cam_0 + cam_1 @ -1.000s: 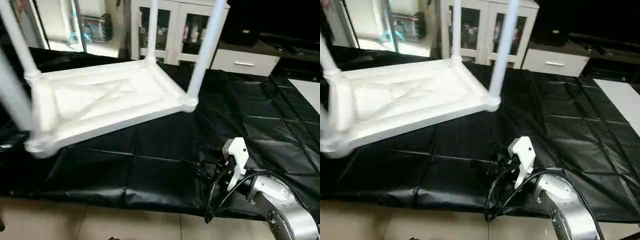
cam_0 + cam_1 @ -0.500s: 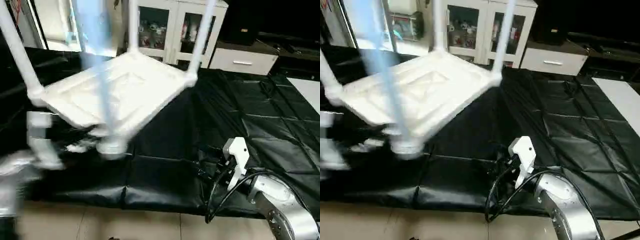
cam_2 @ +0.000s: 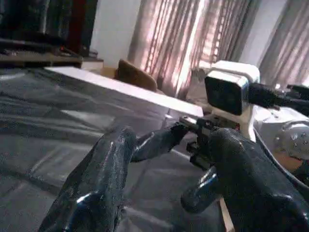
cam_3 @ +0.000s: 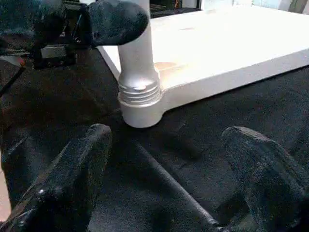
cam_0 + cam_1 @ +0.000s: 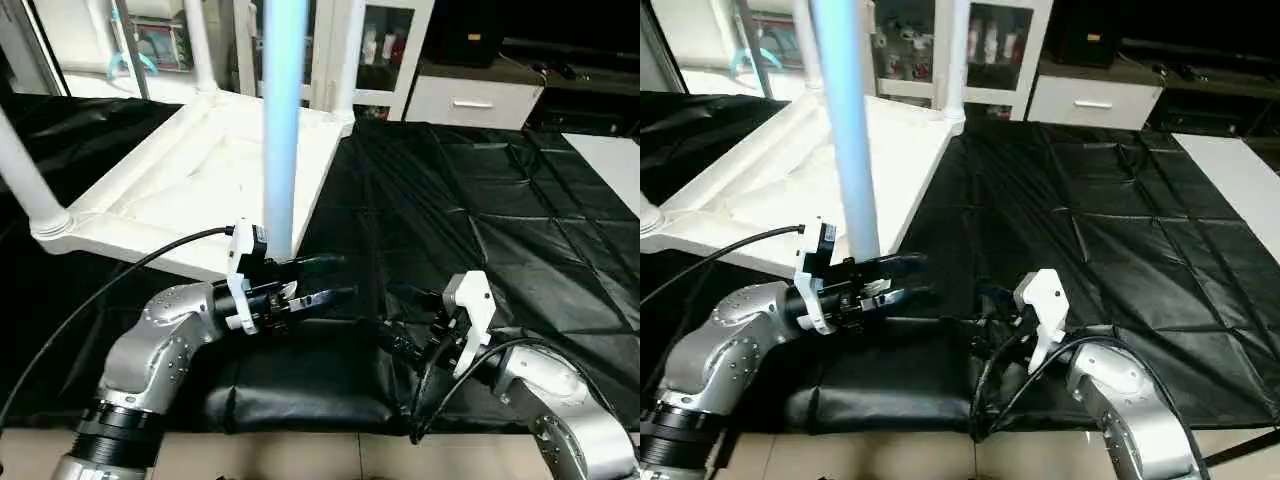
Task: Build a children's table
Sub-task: Rotate table base
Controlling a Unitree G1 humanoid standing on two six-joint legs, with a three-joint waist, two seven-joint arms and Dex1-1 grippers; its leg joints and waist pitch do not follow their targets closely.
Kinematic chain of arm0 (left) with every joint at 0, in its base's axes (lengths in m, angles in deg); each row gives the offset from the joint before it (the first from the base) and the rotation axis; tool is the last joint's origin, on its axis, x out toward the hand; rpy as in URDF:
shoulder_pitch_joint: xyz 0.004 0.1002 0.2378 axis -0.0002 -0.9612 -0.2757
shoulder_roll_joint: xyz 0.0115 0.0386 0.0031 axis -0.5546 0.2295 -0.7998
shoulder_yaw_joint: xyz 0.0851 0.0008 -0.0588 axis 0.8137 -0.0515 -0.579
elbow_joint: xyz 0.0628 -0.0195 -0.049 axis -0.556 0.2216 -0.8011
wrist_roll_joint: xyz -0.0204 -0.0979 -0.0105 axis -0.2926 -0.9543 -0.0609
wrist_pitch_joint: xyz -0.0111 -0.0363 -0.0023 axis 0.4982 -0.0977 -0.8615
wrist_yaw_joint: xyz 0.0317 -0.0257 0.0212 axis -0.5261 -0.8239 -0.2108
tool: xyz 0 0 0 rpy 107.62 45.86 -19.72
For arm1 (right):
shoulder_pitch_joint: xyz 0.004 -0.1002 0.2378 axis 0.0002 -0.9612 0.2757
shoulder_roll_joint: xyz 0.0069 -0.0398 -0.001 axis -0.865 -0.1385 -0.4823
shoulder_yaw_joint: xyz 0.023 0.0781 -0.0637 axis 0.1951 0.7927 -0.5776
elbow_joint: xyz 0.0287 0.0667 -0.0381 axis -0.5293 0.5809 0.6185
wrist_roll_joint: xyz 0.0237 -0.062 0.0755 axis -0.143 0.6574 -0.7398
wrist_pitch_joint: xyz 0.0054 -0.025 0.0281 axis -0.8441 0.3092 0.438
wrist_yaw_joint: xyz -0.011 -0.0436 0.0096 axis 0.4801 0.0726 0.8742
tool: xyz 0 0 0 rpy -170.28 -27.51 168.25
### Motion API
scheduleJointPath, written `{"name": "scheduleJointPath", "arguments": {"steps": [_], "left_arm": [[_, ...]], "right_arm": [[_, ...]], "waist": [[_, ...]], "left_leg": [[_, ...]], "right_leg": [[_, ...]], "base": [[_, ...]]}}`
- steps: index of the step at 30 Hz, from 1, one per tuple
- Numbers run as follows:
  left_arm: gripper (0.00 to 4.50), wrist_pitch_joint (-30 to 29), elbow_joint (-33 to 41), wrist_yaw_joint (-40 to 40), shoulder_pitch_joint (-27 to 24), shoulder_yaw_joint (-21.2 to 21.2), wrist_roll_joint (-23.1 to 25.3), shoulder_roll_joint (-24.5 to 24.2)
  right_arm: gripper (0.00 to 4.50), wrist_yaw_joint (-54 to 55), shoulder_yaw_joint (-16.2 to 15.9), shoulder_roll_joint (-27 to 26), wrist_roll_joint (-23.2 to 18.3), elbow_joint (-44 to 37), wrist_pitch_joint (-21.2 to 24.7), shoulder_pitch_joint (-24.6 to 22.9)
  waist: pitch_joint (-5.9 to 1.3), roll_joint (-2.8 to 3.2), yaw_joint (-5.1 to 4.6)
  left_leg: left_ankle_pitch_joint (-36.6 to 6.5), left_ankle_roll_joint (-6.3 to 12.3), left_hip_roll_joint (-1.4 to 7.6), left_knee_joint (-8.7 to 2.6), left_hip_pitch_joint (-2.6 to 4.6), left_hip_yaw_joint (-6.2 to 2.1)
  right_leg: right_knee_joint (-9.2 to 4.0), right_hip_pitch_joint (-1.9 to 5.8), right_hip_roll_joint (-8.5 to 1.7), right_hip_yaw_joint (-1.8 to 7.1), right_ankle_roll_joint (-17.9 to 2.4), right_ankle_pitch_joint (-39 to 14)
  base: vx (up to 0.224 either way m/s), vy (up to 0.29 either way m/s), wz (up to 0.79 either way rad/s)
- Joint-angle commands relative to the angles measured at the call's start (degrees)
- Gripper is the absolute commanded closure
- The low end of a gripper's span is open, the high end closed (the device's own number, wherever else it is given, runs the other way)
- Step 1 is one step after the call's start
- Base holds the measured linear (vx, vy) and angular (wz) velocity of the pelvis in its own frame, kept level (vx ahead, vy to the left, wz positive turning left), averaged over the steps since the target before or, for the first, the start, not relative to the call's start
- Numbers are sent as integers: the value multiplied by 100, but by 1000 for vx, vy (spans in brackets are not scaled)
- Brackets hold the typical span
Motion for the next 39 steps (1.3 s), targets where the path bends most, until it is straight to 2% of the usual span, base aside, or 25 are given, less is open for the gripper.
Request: {"name": "scheduleJointPath", "arguments": {"steps": [1, 3, 4, 5, 6, 9, 10, 11, 12, 13, 14, 16, 17, 18, 20, 21, 23, 24, 25, 27, 31, 33, 34, 35, 39], "left_arm": [[162, -183, 305, -253, -160, 20, -48, -325], [162, -296, 542, -558, -400, 66, -24, -789], [162, -364, 600, -653, -474, 103, 60, -968], [162, -399, 616, -690, -501, 124, 116, -1044], [162, -404, 619, -694, -504, 127, 123, -1054], [162, -761, 542, -817, -484, 174, 244, -1465], [162, -765, 541, -818, -484, 174, 245, -1470], [131, -853, 440, -783, -393, 113, 263, -1619], [131, -859, 433, -780, -386, 108, 264, -1629], [126, -660, 243, -675, -247, 89, 487, -1721], [122, -625, 210, -656, -222, 85, 526, -1737], [98, 43, -349, -385, 250, 119, 1099, -1795], [87, 380, -595, -287, 474, 228, 1467, -1822], [76, 380, -595, -287, 474, 228, 1467, -1822], [76, 541, -765, -256, 616, 347, 1696, -1857], [76, 611, -922, -253, 779, 453, 1845, -1880], [76, 723, -1069, -253, 929, 548, 1961, -1885], [76, 906, -1360, -191, 1186, 676, 2150, -1841], [76, 926, -1390, -182, 1208, 688, 2172, -1836], [76, 1144, -1757, -118, 1428, 811, 2428, -1794], [76, 1501, -2315, -83, 1697, 948, 2800, -1747], [76, 1544, -2512, -174, 1840, 1040, 2933, -1769], [76, 1544, -2528, -184, 1851, 1049, 2943, -1771], [76, 1554, -2617, -272, 1920, 1121, 3013, -1806], [76, 1650, -2978, -471, 2153, 1325, 3202, -1892]], "right_arm": [[52, 10, 127, 66, -36, -79, -14, -48], [52, 6, 151, 80, -39, -82, -25, -81], [52, 6, 151, 81, -37, -75, -33, -86], [52, 6, 148, 81, -35, -70, -37, -85], [52, 6, 148, 81, -35, -69, -37, -85], [52, 9, 135, 62, -30, -42, -47, -62], [52, 9, 135, 62, -30, -41, -47, -62], [52, 11, 122, 51, -27, -21, -57, -45], [52, 11, 121, 50, -27, -20, -57, -44], [52, 12, 105, 36, -23, -4, -67, -29], [52, 12, 102, 34, -23, -1, -69, -27], [52, 2, 68, 4, -7, 28, -87, -3], [52, -5, 60, -4, -1, 42, -92, 6], [52, -5, 60, -4, -1, 42, -92, 6], [52, -11, 62, -2, 0, 50, -94, 12], [52, -18, 68, 7, 5, 54, -98, 17], [52, -24, 79, 16, 7, 56, -104, 18], [52, -24, 98, 29, 8, 46, -108, 13], [52, -24, 100, 30, 9, 45, -109, 12], [52, -17, 105, 33, 11, 35, -115, 3], [52, -9, 101, 37, 14, 22, -124, -13], [52, -12, 106, 47, 16, 12, -126, -26], [52, -12, 106, 48, 16, 11, -126, -27], [52, -15, 110, 55, 16, 7, -124, -32], [52, -48, 103, 93, 20, -4, -106, -33]], "waist": [[-331, 85, 22], [-324, 83, 19], [-307, 101, 5], [-302, 111, 10], [-293, 110, 0], [-259, 129, 29], [-261, 127, 38], [-258, 128, 32], [-258, 122, 38], [-259, 104, 34], [-252, 112, 36], [-265, 83, 48], [-275, 91, 55], [-278, 91, 52], [-292, 95, 57], [-310, 126, 51], [-332, 121, 46], [-337, 115, 49], [-351, 132, 57], [-359, 121, 68], [-340, 110, 69], [-339, 132, 70], [-330, 117, 64], [-327, 131, 71], [-331, 118, 75]], "left_leg": [[-1399, 92, 172, -420, -15, -72], [-1365, 100, 180, -432, -17, -77], [-1455, 99, 186, -438, 9, -63], [-1515, 85, 191, -438, 33, -60], [-1567, 69, 192, -448, 24, -64], [-1992, -55, 195, -460, 98, -55], [-2034, -102, 191, -471, 81, -72], [-2050, -127, 190, -481, 60, -85], [-2071, -139, 189, -480, 70, -84], [-2086, -138, 183, -473, 71, -83], [-2095, -126, 177, -479, 69, -87], [-2049, -99, 160, -460, 73, -93], [-1952, -101, 160, -456, 75, -94], [-1914, -107, 166, -462, 60, -105], [-1770, -138, 182, -465, 37, -109], [-1671, -144, 181, -453, 39, -104], [-1571, -115, 168, -429, 61, -81], [-1497, -92, 167, -428, 46, -83], [-1381, -60, 157, -406, 59, -67], [-1178, -22, 163, -395, 38, -66], [-1345, -21, 163, -402, 38, -63], [-1429, -75, 175, -415, 37, -82], [-1582, -94, 175, -419, 48, -80], [-1601, -111, 181, -425, 48, -87], [-1573, -110, 181, -424, 52, -86]], "right_leg": [[-359, 254, -219, 210, -1012, -1276], [-333, 258, -209, 205, -1042, -1251], [-342, 227, -190, 209, -1041, -1379], [-349, 208, -189, 210, -1045, -1438], [-350, 214, -183, 209, -1038, -1500], [-401, 136, -178, 221, -956, -1993], [-392, 155, -183, 222, -917, -2063], [-397, 172, -194, 221, -874, -2110], [-401, 162, -195, 220, -861, -2137], [-405, 156, -198, 224, -850, -2165], [-424, 153, -192, 221, -816, -2226], [-454, 155, -203, 220, -690, -2343], [-444, 158, -210, 224, -677, -2270], [-433, 175, -215, 222, -667, -2230], [-381, 202, -236, 223, -750, -1990], [-338, 210, -234, 226, -857, -1716], [-321, 199, -211, 222, -943, -1424], [-313, 217, -218, 223, -983, -1308], [-301, 216, -209, 222, -1040, -1106], [-246, 257, -223, 215, -1191, -769], [-295, 255, -233, 219, -1144, -1094], [-295, 258, -251, 217, -1127, -1237], [-319, 240, -244, 220, -1090, -1418], [-320, 243, -254, 220, -1094, -1449], [-316, 232, -248, 221, -1109, -1385]], "base": [[0, 0, 0], [0, 0, 0], [0, 0, 0], [0, 0, 0], [0, 0, 0], [0, 0, 0], [0, 0, 0], [0, 0, 0], [0, 0, 0], [0, 0, 0], [0, 0, 0], [0, 0, 0], [0, 0, 0], [0, 0, 0], [0, 0, 0], [0, 0, 0], [0, 0, 0], [0, 0, 0], [0, 0, 0], [0, 0, 0], [0, 0, 0], [0, 0, 0], [0, 0, 0], [0, 0, 0], [0, 0, 0]]}}
